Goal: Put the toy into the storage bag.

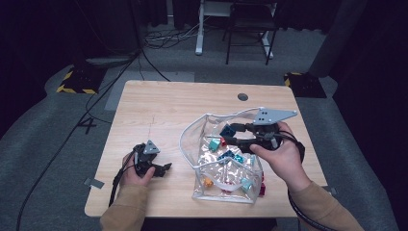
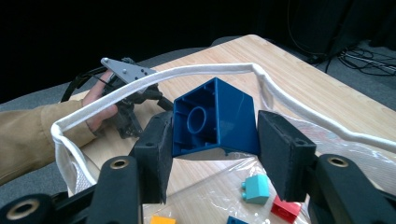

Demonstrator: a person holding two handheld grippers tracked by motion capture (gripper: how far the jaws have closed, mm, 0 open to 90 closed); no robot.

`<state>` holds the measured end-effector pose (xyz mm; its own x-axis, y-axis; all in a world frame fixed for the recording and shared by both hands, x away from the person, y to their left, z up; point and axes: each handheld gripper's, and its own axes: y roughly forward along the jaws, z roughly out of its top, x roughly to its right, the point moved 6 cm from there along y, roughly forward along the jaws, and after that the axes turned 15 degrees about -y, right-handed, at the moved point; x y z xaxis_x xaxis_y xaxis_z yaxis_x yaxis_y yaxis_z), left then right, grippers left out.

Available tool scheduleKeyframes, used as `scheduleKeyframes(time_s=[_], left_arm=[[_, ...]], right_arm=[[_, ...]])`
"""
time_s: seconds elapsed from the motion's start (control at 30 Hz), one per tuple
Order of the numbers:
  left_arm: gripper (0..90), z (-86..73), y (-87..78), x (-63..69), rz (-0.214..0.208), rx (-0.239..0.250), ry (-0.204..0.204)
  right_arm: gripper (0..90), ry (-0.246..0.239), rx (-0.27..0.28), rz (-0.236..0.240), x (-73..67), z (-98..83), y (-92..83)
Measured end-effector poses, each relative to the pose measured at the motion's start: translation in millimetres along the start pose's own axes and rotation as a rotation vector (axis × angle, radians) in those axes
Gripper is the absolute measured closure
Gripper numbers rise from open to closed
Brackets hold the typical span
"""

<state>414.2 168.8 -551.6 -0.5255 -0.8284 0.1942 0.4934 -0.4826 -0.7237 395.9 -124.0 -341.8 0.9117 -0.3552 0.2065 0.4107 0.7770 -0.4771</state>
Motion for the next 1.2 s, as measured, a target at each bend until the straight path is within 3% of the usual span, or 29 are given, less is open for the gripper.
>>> scheduleKeyframes(time_s=[0.47,0.87,1.03,1.2], left_arm=[[14.2,0.0,0.0,0.0,0.000,0.000,0.000],[14.2,0.0,0.0,0.0,0.000,0.000,0.000],[14.2,0.0,0.0,0.0,0.000,0.000,0.000],[14.2,0.0,0.0,0.1,0.000,0.000,0.000]], right_arm=[[48.1,-0.008,-0.025,0.053,-10.9,-3.3,21.6],[47.3,0.008,-0.092,0.080,-11.9,-18.7,30.9],[39.7,0.026,-0.068,0.071,-11.3,-19.2,26.1],[39.3,0.022,-0.020,0.036,-7.6,-11.3,10.8]])
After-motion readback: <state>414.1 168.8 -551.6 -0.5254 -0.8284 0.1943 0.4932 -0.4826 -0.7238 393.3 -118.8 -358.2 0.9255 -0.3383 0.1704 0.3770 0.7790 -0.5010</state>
